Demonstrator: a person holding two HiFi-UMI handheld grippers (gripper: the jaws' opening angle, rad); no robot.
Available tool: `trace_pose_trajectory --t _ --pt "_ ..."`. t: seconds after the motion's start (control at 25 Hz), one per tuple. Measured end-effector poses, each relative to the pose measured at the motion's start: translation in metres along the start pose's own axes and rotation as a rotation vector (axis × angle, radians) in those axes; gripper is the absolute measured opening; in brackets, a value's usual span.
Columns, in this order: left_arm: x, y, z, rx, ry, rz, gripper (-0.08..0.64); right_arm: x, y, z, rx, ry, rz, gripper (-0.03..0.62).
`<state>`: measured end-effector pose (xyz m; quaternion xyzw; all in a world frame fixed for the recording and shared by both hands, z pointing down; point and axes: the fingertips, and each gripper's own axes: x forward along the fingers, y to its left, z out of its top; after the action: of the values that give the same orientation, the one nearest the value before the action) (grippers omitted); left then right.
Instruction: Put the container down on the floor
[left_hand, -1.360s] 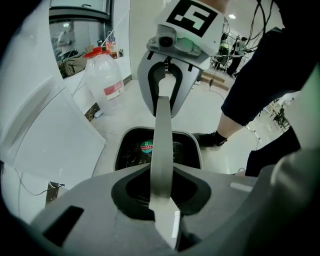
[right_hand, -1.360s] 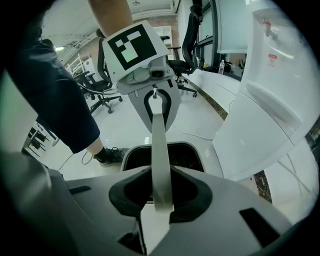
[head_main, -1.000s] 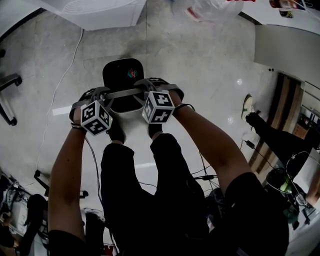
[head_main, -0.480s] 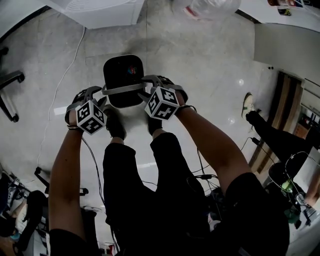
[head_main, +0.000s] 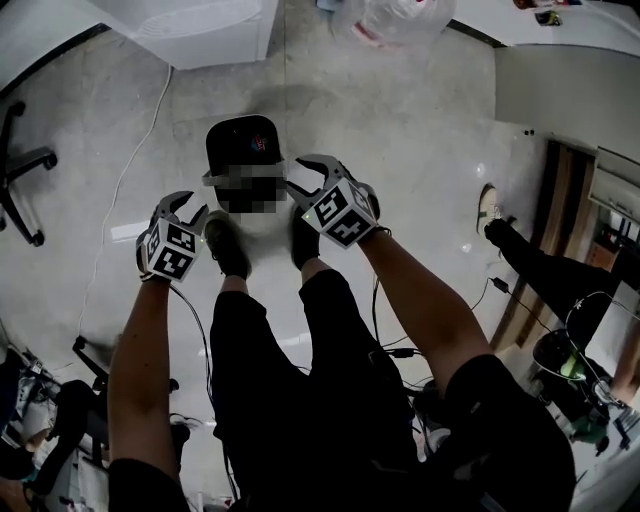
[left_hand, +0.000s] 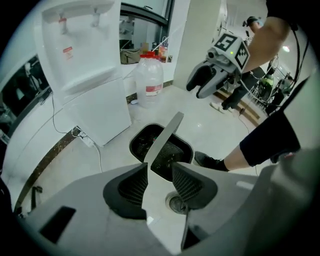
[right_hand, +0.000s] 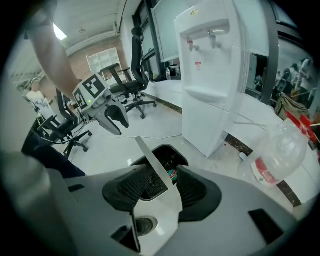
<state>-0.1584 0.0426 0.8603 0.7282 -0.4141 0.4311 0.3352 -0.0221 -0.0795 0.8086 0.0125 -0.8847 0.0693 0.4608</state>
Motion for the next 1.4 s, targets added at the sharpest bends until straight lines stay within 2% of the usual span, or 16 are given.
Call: trace_pose_trajectory --t 0.16,0.28,0.44,0.52,0.68,0.8,0.96,1.2,1.4 --pt "-0.033 -0.009 0.015 -0.064 -0.088 0.065 0.158 -0.027 0.008 0.007 0.024 -0.02 -0.008 0.173" --pt "-0.065 -0.013 0.038 -0.156 -0.183 0.134 0.151 -0.052 0.014 0.018 0.103 -0.064 -0.016 0.172" --pt "-0.109 -0.026 0.071 -0.223 -0.277 0.144 0.125 -0.09 0.025 0.044 0.225 -0.142 -0.021 0.163" --pt "-0.126 -0.032 0.084 -0.244 -0.316 0.149 0.114 -0.108 0.027 0.059 0.24 -0.168 -0.033 0.159" --pt "-0.171 -0.037 0.115 -0.283 -0.428 0.18 0.072 -0.147 0.026 0.093 0.259 -0.234 -0.053 0.107" --pt "-0.22 -0.042 0.142 -0.288 -0.552 0.215 0.02 -0.181 0.029 0.122 0.28 -0.313 -0.054 0.077" --pt "-0.279 -0.051 0.174 -0.285 -0.667 0.221 0.012 -0.231 0.039 0.16 0.274 -0.405 -0.061 0.034" --pt "-0.338 -0.058 0.216 -0.341 -0.752 0.186 0.012 -0.3 0.04 0.199 0.28 -0.471 -0.126 0.015" --pt "-0.399 -0.079 0.253 -0.242 -0.841 0.189 0.011 -0.352 0.045 0.224 0.296 -0.538 -0.17 0.009"
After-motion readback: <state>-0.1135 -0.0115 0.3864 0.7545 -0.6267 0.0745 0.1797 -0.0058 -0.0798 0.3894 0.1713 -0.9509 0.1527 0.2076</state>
